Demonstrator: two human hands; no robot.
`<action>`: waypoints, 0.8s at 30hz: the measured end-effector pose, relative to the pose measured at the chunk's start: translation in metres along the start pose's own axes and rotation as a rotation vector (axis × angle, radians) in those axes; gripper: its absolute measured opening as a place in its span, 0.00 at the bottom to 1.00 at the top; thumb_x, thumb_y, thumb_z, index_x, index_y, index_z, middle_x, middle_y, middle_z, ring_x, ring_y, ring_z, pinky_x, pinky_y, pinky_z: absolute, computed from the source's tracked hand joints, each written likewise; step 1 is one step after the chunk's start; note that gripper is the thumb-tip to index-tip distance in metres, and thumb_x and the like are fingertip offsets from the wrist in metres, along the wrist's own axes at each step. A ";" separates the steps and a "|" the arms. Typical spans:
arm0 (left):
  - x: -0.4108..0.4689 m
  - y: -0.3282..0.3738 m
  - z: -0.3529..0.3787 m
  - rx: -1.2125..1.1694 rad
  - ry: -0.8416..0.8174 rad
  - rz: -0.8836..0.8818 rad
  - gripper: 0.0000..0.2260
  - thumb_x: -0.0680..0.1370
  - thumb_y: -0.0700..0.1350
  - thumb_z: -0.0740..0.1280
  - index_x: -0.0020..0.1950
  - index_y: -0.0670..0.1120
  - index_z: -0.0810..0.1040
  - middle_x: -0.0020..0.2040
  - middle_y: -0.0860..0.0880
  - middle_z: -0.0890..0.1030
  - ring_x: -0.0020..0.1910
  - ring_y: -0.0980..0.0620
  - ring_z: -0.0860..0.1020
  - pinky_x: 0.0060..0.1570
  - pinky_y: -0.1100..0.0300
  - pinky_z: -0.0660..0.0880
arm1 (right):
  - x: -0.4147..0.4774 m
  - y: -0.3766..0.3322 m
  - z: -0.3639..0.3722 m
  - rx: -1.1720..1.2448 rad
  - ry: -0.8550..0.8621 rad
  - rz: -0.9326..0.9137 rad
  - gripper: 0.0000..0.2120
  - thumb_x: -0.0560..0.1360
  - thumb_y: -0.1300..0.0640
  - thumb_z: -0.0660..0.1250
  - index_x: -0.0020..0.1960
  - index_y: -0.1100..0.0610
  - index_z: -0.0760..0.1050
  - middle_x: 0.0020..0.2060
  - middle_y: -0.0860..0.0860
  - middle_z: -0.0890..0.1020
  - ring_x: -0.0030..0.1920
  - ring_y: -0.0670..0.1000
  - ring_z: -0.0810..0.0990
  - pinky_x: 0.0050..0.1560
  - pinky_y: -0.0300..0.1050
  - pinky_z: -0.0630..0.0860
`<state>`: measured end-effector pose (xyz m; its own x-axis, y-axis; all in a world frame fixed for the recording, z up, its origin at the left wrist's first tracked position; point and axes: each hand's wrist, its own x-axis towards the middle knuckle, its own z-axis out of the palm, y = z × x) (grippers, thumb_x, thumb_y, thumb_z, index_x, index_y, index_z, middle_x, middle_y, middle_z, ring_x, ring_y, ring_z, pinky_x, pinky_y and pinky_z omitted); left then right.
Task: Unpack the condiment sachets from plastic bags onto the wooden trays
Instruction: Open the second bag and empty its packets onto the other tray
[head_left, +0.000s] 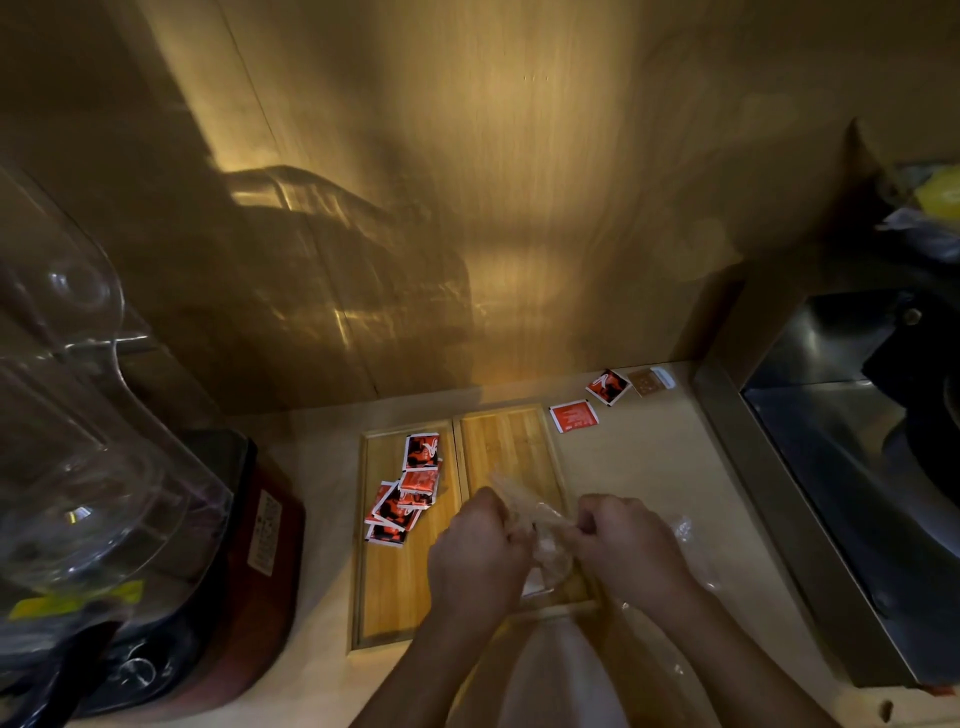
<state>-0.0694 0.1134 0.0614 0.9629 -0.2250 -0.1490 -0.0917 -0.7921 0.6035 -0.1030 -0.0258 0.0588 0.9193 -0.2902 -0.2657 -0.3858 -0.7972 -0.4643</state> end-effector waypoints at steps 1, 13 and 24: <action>0.002 -0.001 0.001 -0.028 -0.023 -0.006 0.05 0.74 0.42 0.62 0.49 0.48 0.72 0.40 0.54 0.76 0.40 0.52 0.77 0.36 0.57 0.71 | 0.000 -0.002 0.001 0.009 -0.065 -0.017 0.14 0.69 0.50 0.65 0.29 0.51 0.65 0.37 0.52 0.78 0.45 0.58 0.80 0.36 0.44 0.67; 0.003 -0.010 0.005 0.033 -0.018 0.137 0.08 0.76 0.48 0.62 0.44 0.49 0.80 0.42 0.48 0.83 0.43 0.48 0.80 0.36 0.60 0.66 | 0.008 -0.019 0.000 -0.120 -0.004 -0.269 0.07 0.75 0.52 0.58 0.44 0.53 0.73 0.50 0.52 0.81 0.52 0.56 0.78 0.46 0.46 0.71; 0.010 -0.016 -0.015 -0.041 0.132 -0.094 0.09 0.76 0.47 0.61 0.36 0.49 0.72 0.29 0.54 0.73 0.32 0.53 0.73 0.27 0.63 0.61 | 0.012 -0.011 -0.008 -0.071 0.156 -0.017 0.08 0.73 0.52 0.61 0.36 0.54 0.68 0.42 0.56 0.82 0.46 0.60 0.79 0.39 0.44 0.66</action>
<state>-0.0547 0.1324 0.0621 0.9919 -0.0720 -0.1042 0.0088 -0.7815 0.6239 -0.0867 -0.0248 0.0678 0.9286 -0.3507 -0.1213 -0.3689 -0.8363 -0.4056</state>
